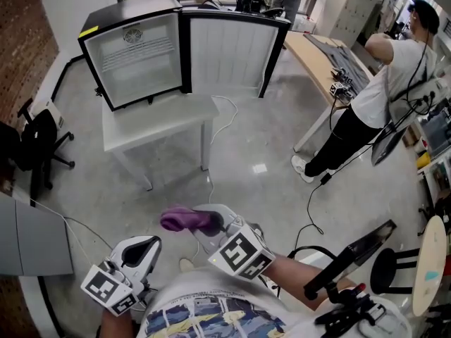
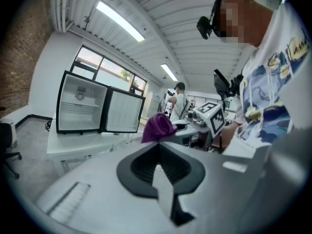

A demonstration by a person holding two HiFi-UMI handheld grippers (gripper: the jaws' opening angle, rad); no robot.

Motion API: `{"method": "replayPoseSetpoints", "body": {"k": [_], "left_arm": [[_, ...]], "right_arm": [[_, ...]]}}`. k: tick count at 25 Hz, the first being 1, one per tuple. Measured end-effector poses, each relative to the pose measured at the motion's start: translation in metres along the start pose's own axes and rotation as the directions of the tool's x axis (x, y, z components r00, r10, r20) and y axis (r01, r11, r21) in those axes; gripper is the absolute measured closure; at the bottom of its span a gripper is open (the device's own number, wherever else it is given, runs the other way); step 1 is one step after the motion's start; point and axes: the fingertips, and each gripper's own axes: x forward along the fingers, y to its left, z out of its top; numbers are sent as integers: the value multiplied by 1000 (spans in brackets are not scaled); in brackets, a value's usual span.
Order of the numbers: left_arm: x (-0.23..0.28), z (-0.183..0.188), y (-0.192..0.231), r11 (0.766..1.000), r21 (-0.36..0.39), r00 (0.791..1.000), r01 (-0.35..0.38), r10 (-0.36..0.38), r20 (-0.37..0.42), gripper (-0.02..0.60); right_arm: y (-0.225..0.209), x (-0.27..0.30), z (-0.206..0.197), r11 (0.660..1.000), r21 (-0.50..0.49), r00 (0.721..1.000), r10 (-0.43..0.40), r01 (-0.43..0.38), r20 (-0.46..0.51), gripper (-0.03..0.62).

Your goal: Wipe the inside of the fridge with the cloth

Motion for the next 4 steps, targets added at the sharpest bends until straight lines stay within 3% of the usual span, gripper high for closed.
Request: {"method": "replayPoseSetpoints", "body": {"k": [4], "left_arm": [[-1, -3, -2, 1000, -3, 1000, -1, 1, -2, 575]], "right_arm": [[3, 0, -1, 1000, -3, 1000, 6, -6, -5, 540]]}}
